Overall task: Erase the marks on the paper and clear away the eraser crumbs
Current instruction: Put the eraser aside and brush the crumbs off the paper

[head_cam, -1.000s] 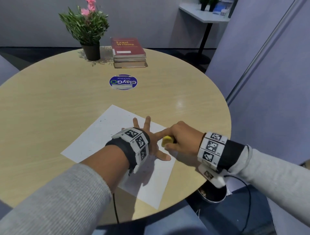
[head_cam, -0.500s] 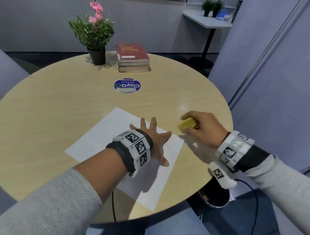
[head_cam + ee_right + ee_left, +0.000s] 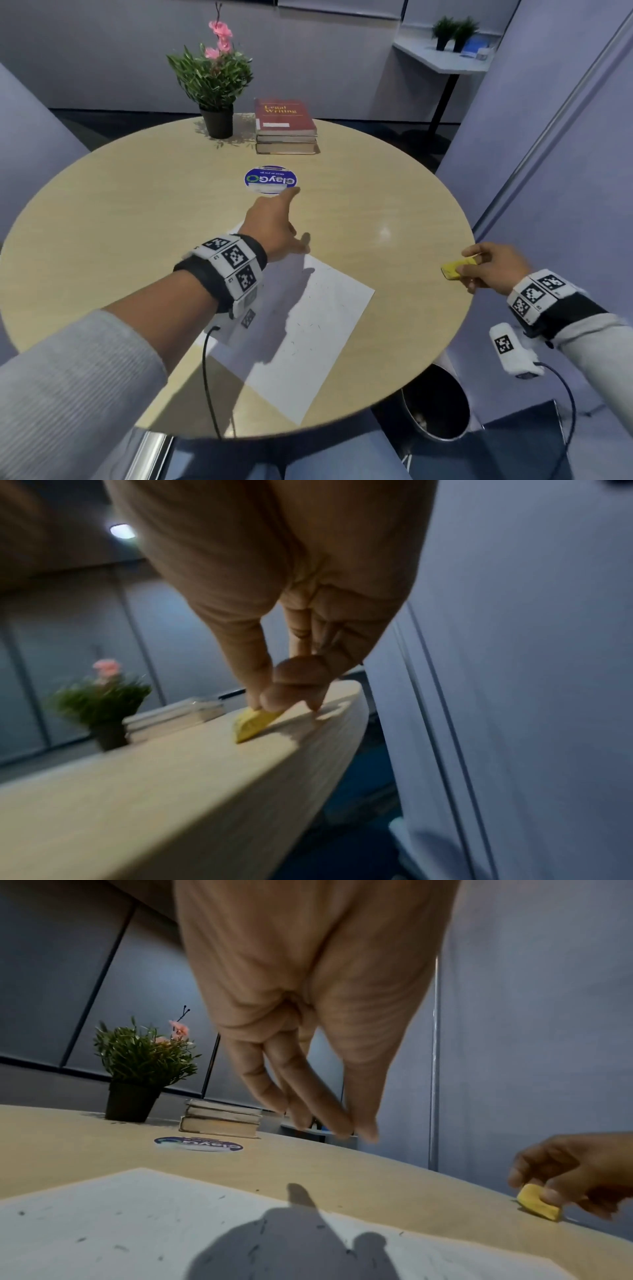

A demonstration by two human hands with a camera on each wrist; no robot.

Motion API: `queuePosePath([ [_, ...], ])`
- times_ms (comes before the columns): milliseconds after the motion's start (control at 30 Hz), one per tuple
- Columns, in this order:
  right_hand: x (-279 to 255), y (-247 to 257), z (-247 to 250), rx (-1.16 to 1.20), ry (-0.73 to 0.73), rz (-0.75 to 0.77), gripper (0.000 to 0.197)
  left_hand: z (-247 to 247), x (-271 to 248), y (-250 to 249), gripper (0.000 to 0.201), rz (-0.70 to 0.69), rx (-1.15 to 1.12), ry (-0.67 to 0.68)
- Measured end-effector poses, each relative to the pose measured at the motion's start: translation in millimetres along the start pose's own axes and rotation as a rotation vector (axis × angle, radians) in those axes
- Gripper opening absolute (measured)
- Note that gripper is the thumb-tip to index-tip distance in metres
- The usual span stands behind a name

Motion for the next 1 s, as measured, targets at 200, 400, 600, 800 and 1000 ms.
queuePosePath([
  [200,-59,39,-13,-0.482,0.113,0.467,0.04,7,-7,5,0.082,0.033,0.105,0.027],
  [400,-153,57,-82,-0.461,0.535,0.934,0.047,49,-53,45,0.068,0.01,0.211,0.02],
  [600,-199,59,-136,-0.644,0.497,1.101,0.047,65,-138,88,0.058,-0.045,0.158,-0.087],
  [800,-219,90,-163,-0.609,0.528,1.073,0.047,17,-217,132,0.039,-0.128,0.256,-0.044],
  [1000,-194,119,-155,-0.221,0.453,0.939,0.054,-2,-246,156,0.054,-0.274,0.311,-0.085],
])
Point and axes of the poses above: each hand's wrist, its own x-axis towards the middle knuckle, its own z-axis out of the back of the hand, y = z × x, the point moved 1 cm from there along x, towards the middle knuckle, and after that the axes turned 14 degrees about z, right-handed, at the moved point
